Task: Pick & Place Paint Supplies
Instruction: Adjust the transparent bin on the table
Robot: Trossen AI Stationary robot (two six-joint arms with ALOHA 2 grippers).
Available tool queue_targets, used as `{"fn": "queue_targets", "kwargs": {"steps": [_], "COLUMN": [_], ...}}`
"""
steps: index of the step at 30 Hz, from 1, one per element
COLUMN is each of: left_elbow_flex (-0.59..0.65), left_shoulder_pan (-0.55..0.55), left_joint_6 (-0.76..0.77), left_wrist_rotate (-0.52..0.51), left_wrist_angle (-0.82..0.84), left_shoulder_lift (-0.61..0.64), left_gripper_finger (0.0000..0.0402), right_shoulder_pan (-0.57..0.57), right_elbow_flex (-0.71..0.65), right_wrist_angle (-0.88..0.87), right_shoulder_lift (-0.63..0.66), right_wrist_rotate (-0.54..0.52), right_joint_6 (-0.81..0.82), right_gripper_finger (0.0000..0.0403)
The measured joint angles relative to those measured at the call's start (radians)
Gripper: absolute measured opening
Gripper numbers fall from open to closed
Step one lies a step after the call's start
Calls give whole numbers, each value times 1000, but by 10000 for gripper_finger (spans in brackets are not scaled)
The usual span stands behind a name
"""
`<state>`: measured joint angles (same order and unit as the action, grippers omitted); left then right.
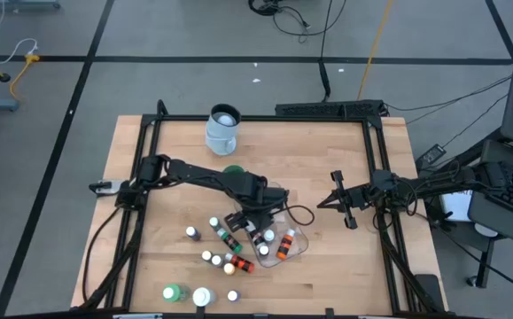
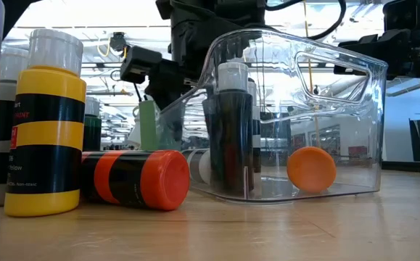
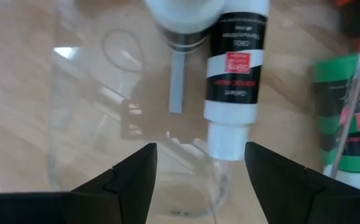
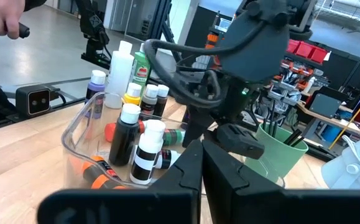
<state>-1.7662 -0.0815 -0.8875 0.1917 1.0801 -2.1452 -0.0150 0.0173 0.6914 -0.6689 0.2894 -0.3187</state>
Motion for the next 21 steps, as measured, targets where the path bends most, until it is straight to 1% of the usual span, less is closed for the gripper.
{"fn": "queue_targets", "kwargs": {"steps": [7, 12, 14, 16, 19, 21], "left_elbow_flex": [23, 24, 24, 19, -24, -82], "left_shoulder_pan": [-19, -17, -15, -17, -34, -51], "left_joint_6": [-8, -1, -16, -30, -35, -32], "left_wrist_rotate": [-10, -11, -30, -80, -231, -329], "left_wrist_angle": [-5, -59, -77, -87, -57, 3], "left_shoulder_lift": [0, 0, 0, 0, 0, 0], "left_gripper_finger": [248, 248, 248, 248, 248, 247], "right_shoulder_pan": [0, 0, 0, 0, 0, 0], "right_elbow_flex": [0, 0, 0, 0, 0, 0], "right_wrist_angle": [1, 1, 1, 1, 3, 8], "right_shoulder_lift": [0, 0, 0, 0, 0, 0], "right_wrist_rotate": [0, 0, 0, 0, 0, 0], "right_joint_6": [-5, -8, -8, -8, -8, -8], "right_gripper_finger": [4, 4, 4, 4, 4, 4]}}
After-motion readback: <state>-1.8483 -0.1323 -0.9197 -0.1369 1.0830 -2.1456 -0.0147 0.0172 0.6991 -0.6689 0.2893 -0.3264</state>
